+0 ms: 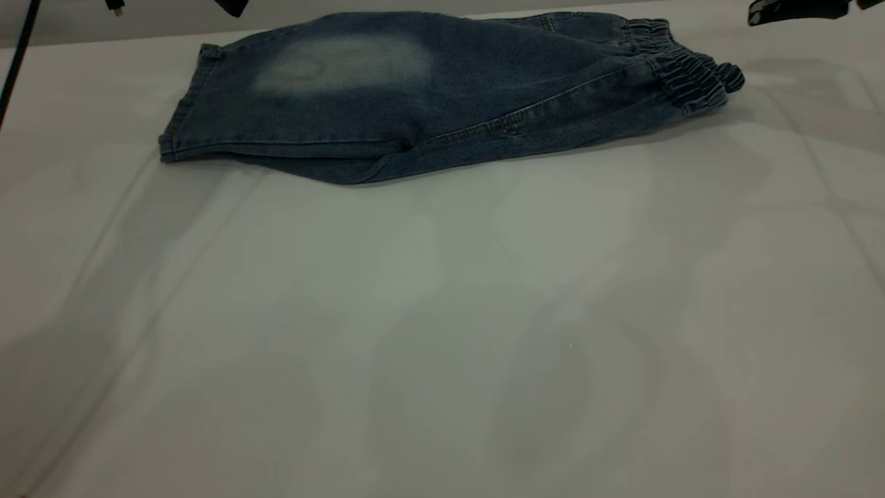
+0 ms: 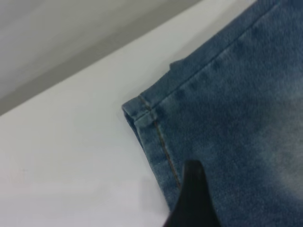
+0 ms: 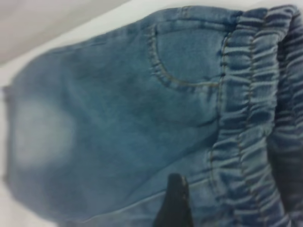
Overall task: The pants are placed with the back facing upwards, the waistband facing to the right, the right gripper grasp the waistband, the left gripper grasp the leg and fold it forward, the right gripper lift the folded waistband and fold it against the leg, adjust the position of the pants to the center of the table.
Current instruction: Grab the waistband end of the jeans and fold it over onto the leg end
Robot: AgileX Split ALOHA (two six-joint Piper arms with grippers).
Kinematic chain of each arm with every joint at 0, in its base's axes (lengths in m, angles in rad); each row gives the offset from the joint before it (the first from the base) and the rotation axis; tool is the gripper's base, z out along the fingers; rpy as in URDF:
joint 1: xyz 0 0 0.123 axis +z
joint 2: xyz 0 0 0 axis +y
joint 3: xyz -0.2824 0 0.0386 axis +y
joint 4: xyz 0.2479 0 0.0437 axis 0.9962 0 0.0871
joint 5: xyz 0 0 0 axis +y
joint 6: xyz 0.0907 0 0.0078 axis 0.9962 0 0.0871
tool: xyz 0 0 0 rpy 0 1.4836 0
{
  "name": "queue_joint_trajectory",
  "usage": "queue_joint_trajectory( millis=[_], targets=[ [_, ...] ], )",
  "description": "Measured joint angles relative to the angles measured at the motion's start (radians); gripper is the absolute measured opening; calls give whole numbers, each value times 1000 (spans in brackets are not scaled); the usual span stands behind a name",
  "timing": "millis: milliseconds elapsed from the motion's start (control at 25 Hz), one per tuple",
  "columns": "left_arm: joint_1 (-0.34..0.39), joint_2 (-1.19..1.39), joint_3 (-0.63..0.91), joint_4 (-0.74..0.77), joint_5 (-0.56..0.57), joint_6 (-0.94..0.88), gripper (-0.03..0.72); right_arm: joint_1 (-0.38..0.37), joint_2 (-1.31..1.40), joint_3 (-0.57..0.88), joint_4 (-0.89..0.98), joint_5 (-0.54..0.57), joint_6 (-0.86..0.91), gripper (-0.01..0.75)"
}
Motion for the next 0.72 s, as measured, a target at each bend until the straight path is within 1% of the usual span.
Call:
queue_joint_trajectory(
  millis=[80, 200, 360, 440, 560, 720],
  targets=[
    [-3, -4, -1, -4, 6, 0, 515, -28, 0, 0, 3, 58, 16, 557],
    [-13, -12, -2, -13, 65, 0, 515, -52, 0, 0, 1, 152, 20, 557],
    [-23, -21, -30, -49, 160, 0, 516, -51, 16, 0, 0, 242, 24, 557],
    [-23, -21, -52, -78, 227, 0, 516, -51, 38, 0, 1, 259, 24, 557],
    [-27, -21, -90, -103, 286, 0, 516, -51, 82, 0, 3, 274, 24, 557],
    [-34, -21, -134, -111, 323, -3, 516, -57, 128, 0, 6, 271, 1, 558]
  ],
)
